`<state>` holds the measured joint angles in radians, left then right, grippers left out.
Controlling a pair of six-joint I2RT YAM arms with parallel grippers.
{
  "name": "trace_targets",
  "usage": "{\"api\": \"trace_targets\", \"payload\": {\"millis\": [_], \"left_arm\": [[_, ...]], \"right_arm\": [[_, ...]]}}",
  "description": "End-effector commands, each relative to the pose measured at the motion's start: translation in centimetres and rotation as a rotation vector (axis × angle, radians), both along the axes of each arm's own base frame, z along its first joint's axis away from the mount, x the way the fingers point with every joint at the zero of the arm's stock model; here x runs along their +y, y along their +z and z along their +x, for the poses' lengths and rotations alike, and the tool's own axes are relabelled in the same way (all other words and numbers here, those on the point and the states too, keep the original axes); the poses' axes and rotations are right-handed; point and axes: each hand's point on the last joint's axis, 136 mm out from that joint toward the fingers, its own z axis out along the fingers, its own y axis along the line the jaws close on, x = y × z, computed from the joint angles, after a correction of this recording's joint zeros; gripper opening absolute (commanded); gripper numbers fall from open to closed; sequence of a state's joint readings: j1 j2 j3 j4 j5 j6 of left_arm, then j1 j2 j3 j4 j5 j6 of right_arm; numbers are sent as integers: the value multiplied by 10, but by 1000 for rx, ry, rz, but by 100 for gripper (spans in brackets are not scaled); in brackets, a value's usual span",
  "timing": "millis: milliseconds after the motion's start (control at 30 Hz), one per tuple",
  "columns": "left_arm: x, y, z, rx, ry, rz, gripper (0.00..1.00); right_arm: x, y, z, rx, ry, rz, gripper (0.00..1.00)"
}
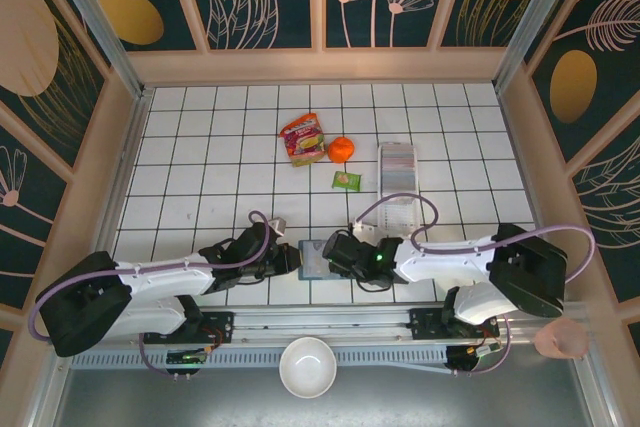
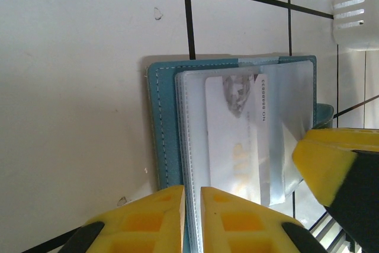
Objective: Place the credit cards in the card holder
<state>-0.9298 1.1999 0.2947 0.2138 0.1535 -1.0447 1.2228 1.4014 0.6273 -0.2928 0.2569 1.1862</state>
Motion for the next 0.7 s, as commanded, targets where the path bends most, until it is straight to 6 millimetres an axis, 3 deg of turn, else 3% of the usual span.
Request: {"api": "trace_targets", "payload": {"millis": [0, 267, 667], "left_arm": [[-2, -2, -3, 0, -17, -6, 14], [-5, -8, -6, 21, -45, -1, 16], [0, -20, -6, 29, -34, 39, 16]], "right_arm": [[-7, -5, 2, 16, -29, -51, 45], [11, -11, 1, 35, 0, -9, 45], [48, 8, 9, 2, -6, 190, 45]]}}
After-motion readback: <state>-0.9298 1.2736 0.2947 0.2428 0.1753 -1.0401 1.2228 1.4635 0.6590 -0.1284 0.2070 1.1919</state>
